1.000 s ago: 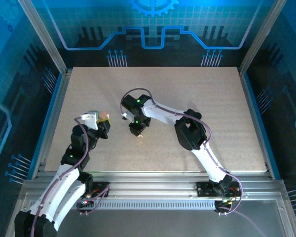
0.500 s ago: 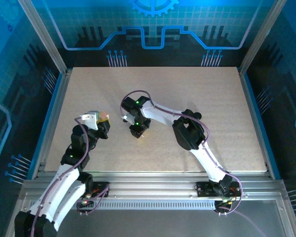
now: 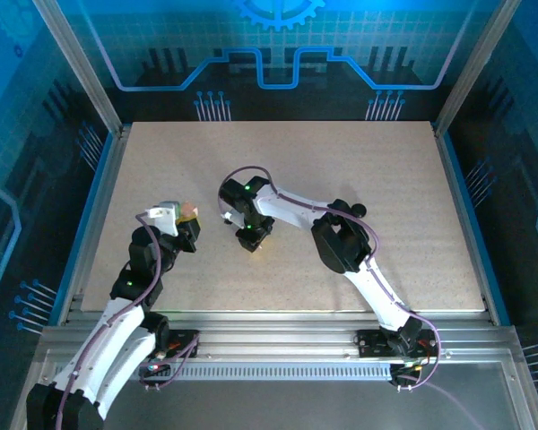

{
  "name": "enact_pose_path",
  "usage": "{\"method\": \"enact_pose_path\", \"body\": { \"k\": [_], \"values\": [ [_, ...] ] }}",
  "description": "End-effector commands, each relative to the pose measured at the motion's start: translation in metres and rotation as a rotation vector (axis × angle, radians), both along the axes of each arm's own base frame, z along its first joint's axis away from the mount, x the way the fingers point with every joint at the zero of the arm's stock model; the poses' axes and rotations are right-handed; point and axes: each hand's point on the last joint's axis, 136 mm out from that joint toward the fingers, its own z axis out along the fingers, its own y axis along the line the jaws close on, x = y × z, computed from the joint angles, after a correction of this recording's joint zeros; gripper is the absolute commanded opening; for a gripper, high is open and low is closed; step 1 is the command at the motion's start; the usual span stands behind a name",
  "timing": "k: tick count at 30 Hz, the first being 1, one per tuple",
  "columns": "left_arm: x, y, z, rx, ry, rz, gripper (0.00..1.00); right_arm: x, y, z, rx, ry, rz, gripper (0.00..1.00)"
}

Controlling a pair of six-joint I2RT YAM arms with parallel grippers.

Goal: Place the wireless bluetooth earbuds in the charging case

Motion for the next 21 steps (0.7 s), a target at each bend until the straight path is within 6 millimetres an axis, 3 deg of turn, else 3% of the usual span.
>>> {"method": "enact_pose_path", "body": {
  "k": [1, 7, 14, 21],
  "values": [
    [-0.001, 0.006, 0.008, 0.024, -0.023, 0.015, 0.22, -0.004, 0.007, -0.012, -0.012, 0.006, 0.003, 0.34],
    [-0.002, 0.005, 0.006, 0.030, -0.016, 0.012, 0.22, 0.000, 0.010, -0.010, 0.005, -0.020, -0.012, 0.27],
    [-0.001, -0.003, 0.000, 0.014, -0.018, -0.032, 0.22, 0.007, 0.009, 0.012, 0.095, -0.118, -0.096, 0.24],
    [0.004, -0.024, -0.010, 0.013, 0.011, -0.137, 0.19, 0.006, 0.002, 0.031, 0.240, -0.169, -0.220, 0.22]
  ]
}}
